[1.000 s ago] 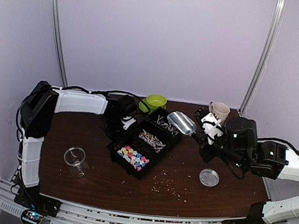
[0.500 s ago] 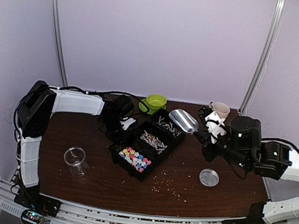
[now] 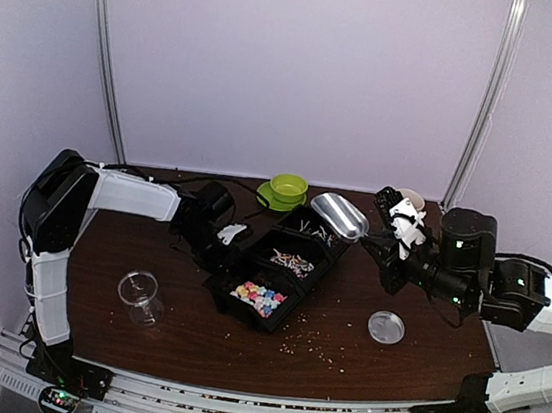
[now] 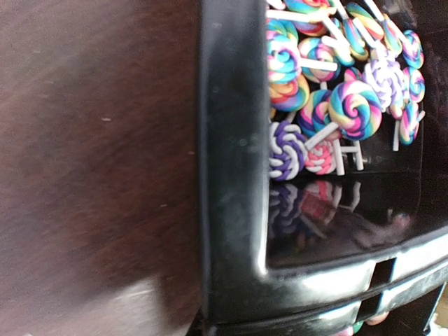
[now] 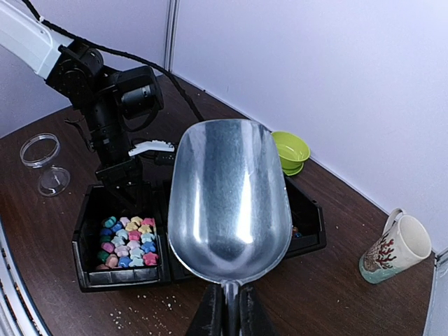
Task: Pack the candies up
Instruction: Adjust the fake candies in the storage box.
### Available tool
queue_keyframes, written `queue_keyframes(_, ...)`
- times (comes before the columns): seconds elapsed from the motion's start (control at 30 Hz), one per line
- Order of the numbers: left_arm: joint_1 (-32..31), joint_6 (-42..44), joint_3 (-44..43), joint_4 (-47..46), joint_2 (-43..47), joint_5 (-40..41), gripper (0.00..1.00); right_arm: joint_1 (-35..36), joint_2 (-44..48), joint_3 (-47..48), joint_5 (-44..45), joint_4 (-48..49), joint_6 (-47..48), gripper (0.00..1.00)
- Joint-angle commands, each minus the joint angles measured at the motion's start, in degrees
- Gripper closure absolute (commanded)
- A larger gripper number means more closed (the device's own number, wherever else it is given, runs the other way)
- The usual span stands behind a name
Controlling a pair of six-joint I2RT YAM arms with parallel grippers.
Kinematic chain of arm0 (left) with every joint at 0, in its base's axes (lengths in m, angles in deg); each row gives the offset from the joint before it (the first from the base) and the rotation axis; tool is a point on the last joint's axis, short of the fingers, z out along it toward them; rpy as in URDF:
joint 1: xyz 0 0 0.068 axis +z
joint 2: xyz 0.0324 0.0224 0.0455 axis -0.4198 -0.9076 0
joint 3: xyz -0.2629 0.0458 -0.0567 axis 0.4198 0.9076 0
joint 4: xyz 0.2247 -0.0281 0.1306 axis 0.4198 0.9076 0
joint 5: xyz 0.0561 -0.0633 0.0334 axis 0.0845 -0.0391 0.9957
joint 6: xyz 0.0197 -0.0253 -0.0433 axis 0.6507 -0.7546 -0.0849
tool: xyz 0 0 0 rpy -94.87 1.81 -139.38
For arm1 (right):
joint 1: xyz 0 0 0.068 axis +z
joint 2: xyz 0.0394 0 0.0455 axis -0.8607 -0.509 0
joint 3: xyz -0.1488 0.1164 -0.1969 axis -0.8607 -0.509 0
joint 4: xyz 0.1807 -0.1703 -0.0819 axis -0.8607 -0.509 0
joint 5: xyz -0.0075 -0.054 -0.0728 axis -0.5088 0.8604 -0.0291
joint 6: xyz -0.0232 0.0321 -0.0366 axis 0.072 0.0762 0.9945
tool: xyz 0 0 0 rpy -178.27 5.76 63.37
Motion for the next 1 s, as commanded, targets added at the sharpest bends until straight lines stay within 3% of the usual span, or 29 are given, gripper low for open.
queue_keyframes(0.0, 0.1, -2.0, 3.1, -16.3, 1.1, -13.2, 1.00, 0.2, 1.2, 2.5, -1.5, 0.8, -0.7, 1.00)
queue_keyframes(0.23, 0.4, -10.9, 8.4, -33.7, -0.6, -25.9, 1.00, 0.3, 1.1, 3.2, -3.3, 1.2, -0.7, 1.00)
queue_keyframes(0.33, 0.5, -15.0, 10.3, -40.4, -1.3, -27.8, 1.00, 0.3, 0.9, 3.4, -3.6, 1.1, -0.7, 1.00)
queue_keyframes(0.43, 0.4, -16.3, 10.4, -41.8, -2.0, -29.0, 0.93, 0.3, 0.9, 3.4, -3.7, 1.1, -0.7, 1.00)
queue_keyframes(0.57, 0.5, -20.3, 11.3, -46.3, -3.1, -30.5, 1.00, 0.2, 0.8, 3.2, -3.8, 1.0, -0.8, 1.00)
queue_keyframes(0.7, 0.3, -20.7, 10.9, -45.4, -3.1, -30.3, 1.00, 0.2, 0.9, 3.0, -3.9, 0.9, -1.0, 1.00)
queue_keyframes(0.87, -0.1, -7.5, 4.8, -22.6, -0.1, -19.0, 1.00, 0.2, 0.6, 3.2, -3.4, -1.0, -0.8, 1.00)
queue_keyframes(0.97, -0.2, -4.8, 3.2, -17.6, 1.5, -16.2, 1.00, 0.2, 0.2, 4.0, -3.2, -2.7, -0.1, 1.00)
